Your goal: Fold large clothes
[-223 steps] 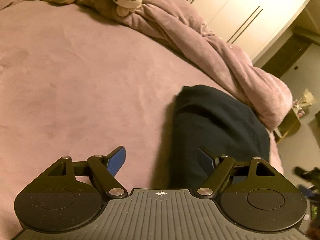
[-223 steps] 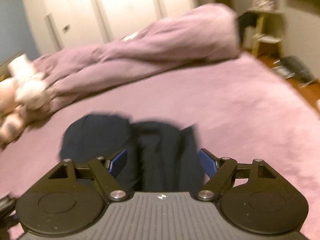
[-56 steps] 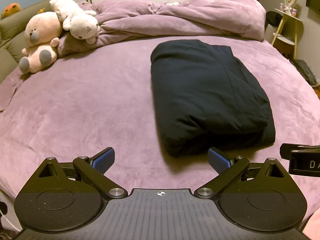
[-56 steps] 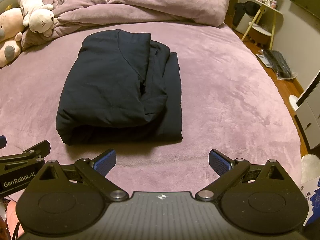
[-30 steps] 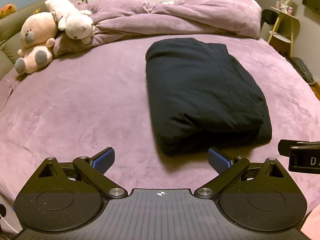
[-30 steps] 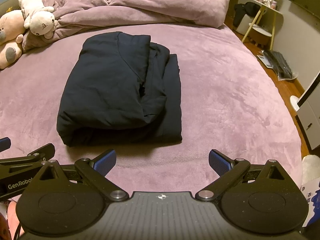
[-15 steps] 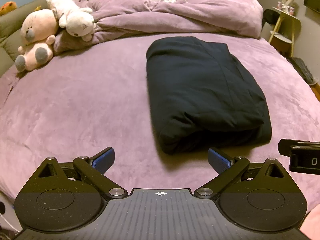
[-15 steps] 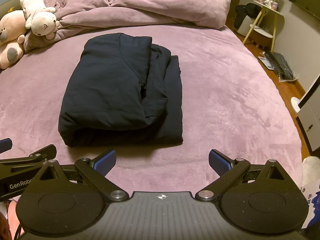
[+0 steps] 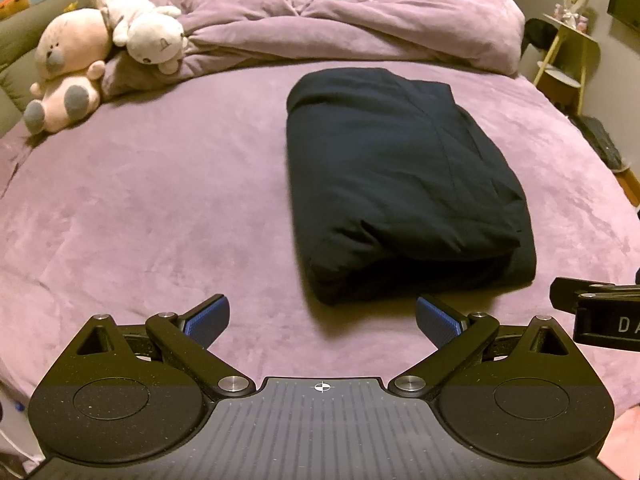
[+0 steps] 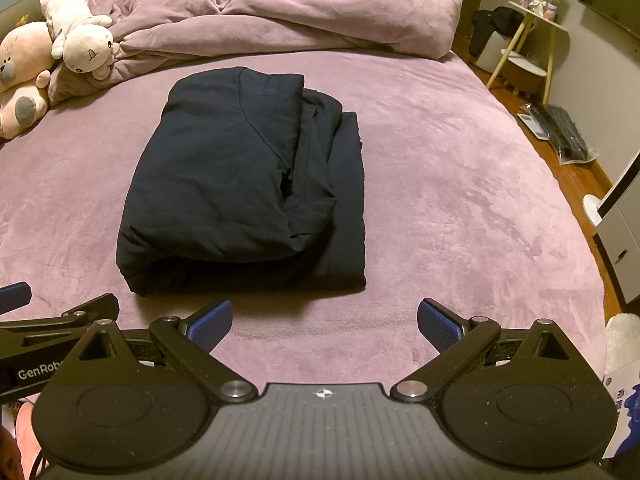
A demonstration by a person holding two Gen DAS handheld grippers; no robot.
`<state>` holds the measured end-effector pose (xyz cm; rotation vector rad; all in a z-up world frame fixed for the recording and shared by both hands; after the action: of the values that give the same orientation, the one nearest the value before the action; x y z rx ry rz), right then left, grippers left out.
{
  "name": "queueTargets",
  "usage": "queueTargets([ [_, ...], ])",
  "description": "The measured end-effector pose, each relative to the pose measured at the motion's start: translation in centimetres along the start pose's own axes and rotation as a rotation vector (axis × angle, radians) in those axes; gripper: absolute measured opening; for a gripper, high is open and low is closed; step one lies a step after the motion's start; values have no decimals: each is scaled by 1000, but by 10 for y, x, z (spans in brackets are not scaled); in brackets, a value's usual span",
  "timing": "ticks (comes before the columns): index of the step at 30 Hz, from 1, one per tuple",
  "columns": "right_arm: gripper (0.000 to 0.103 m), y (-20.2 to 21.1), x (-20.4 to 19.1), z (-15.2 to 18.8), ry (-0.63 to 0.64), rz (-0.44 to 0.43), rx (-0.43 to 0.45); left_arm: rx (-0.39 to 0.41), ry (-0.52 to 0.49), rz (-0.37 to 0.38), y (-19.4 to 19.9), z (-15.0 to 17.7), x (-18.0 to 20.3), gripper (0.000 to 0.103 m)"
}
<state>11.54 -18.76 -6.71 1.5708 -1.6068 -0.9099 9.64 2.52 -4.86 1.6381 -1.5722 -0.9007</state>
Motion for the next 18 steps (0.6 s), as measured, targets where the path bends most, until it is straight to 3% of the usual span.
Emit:
queueTargets([
  [18,99,-1,2,0,-2,0,2,-15,14,9,0,2,4,102],
])
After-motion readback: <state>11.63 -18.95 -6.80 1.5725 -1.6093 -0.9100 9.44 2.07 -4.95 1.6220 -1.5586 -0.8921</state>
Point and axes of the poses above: each gripper's, at about its wrist camera, not at the fingertips, and y roughly against the way its jaws point, x to its right, z to its underside, the point moved 7 cm from there along -y, roughly the way its jaws point, and after that the axes turned 3 degrees about -x, right-handed, at the moved point
